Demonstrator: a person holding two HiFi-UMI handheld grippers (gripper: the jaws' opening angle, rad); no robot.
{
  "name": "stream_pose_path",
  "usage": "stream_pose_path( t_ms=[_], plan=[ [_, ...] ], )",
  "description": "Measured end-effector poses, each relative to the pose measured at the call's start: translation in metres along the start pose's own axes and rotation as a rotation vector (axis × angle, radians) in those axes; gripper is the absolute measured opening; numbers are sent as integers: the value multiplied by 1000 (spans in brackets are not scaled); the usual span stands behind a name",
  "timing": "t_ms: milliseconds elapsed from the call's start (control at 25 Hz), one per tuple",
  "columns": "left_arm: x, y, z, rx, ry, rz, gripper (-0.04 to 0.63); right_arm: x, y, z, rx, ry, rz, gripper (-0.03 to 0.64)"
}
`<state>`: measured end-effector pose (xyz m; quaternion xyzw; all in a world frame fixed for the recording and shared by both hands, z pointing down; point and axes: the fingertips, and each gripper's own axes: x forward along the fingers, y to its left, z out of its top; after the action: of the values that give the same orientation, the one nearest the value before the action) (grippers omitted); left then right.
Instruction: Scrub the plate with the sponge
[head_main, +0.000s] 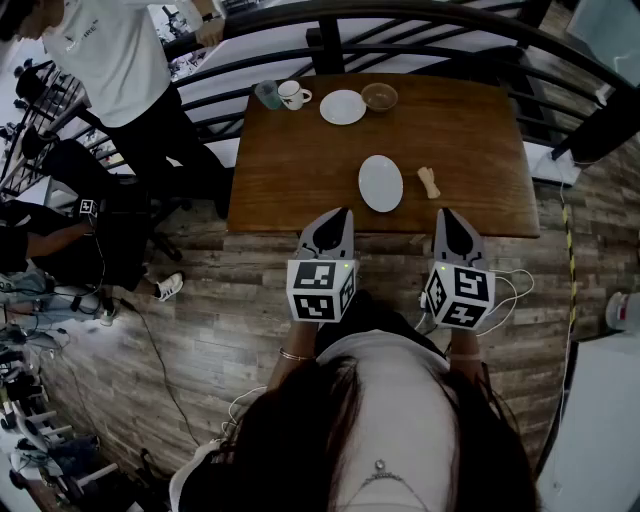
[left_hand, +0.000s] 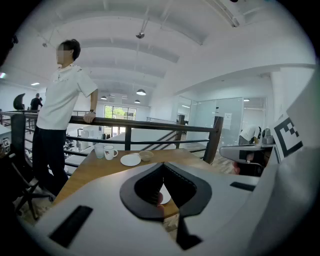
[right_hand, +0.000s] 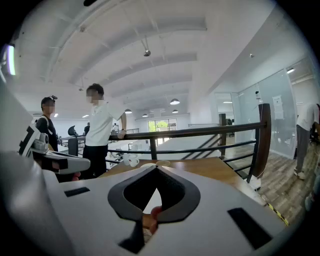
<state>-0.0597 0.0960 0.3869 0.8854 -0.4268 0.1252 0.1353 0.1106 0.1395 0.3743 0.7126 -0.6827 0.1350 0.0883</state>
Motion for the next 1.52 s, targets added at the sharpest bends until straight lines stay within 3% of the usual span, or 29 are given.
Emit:
stream_pose_path(
  t_ms=[840,1240,1520],
  plan=[
    [36,14,-6,6,52,-143,12,31,10,-4,49,36,-54,35],
    [66,15,-9,-25,88,-150,12,58,-10,-7,16,86,-38,37],
    [87,20,-24,-33,124,-95,12,79,-26,-19,-9,148,14,38]
  ],
)
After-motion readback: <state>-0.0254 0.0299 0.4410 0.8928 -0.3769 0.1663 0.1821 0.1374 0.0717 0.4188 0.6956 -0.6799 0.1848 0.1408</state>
